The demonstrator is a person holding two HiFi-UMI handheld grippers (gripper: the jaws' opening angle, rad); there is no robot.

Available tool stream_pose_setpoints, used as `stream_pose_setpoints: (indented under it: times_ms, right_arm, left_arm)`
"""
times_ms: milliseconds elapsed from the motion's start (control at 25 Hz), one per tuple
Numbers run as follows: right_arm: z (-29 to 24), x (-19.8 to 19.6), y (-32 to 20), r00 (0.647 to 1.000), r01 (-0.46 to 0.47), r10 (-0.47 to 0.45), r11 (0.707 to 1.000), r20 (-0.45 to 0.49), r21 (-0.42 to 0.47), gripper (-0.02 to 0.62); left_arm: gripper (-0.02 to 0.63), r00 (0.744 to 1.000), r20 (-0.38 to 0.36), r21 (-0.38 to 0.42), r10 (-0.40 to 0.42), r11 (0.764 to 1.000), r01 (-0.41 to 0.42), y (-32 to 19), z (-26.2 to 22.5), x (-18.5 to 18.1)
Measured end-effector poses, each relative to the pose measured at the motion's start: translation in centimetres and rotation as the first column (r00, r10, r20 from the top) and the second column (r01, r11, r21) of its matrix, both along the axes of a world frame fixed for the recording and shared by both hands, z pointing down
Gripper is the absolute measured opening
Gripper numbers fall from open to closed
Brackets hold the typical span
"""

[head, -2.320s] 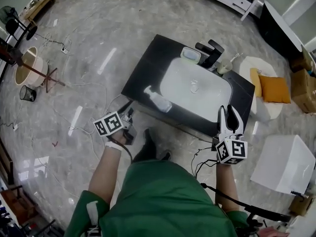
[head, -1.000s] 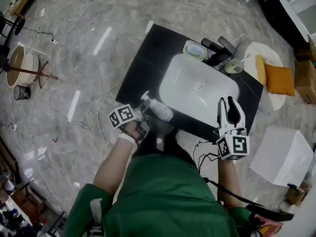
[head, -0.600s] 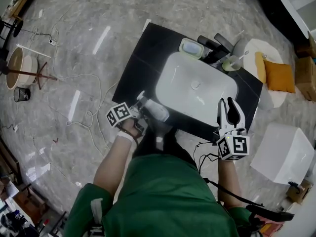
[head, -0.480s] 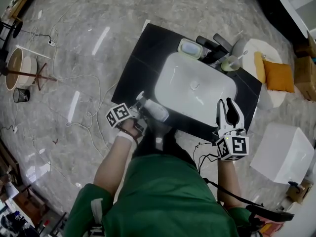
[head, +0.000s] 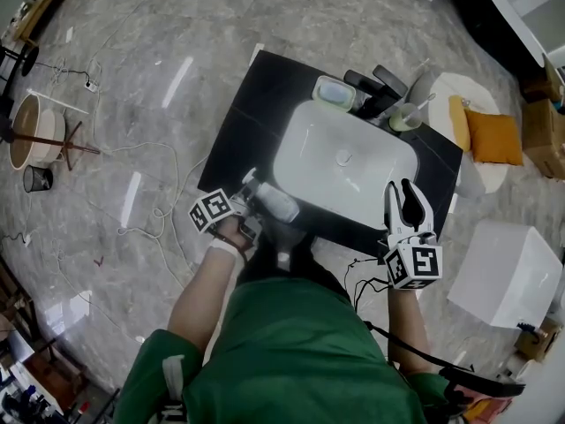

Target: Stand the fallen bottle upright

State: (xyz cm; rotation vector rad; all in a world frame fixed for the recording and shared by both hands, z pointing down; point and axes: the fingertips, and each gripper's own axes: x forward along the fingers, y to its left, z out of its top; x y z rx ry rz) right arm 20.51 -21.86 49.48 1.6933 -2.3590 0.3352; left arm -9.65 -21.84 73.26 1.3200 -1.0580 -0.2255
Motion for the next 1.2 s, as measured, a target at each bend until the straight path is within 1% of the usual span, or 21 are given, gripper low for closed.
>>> stream_pose_setpoints:
  times_ms: [120, 240, 360, 600, 840, 1000, 1200]
  right_arm:
    - [-0.3, 0.2, 0.2, 1.0, 0.0, 0.0, 1.0, -0.007, 0.009, 0.115]
    - [-0.8, 0.4, 0.4, 1.0, -0.007, 0.007, 1.0, -0.01, 0.018, 0.115]
    - [-1.2, 0.7, 0.5, 1.0, -0.02, 0.02, 1.0, -0.007, 0.019, 0.115]
    - [-1.8, 1.0, 0.7, 0.999, -0.033, 0.033, 0.999, -0.006, 0.029, 0.115]
    - [-2.8, 1.3, 0.6, 0.999, -0.042, 0.042, 0.998, -0.009, 0.044, 0.115]
    - [-3.2, 1.5, 0.5, 0.999, -0.05, 0.051, 0.997, -0.01, 0.053, 0.115]
    - [-4.1, 1.8, 0.3, 0.998, -0.064, 0.065, 0.996, -0.018, 0.069, 0.115]
  left_arm:
    - [0.1, 0.999, 0.029, 0.026, 0.026, 0.999, -0.027, -0.4, -0.7, 0.1]
    - [0.1, 0.996, 0.085, 0.053, 0.039, 0.998, -0.044, -0.8, -1.6, -0.2]
    - [0.1, 0.989, 0.141, 0.081, 0.046, 0.995, -0.058, -1.4, -2.5, -0.6]
    - [0.1, 0.973, 0.223, 0.131, 0.067, 0.986, -0.098, -2.8, -4.0, -1.6]
    - [0.1, 0.934, 0.338, 0.211, 0.111, 0.959, -0.19, -5.1, -6.1, -2.2]
    - [0.1, 0.91, 0.399, 0.246, 0.115, 0.942, -0.227, -6.8, -7.5, -2.7]
    - [0.1, 0.862, 0.496, 0.293, 0.107, 0.913, -0.282, -9.1, -9.4, -2.9]
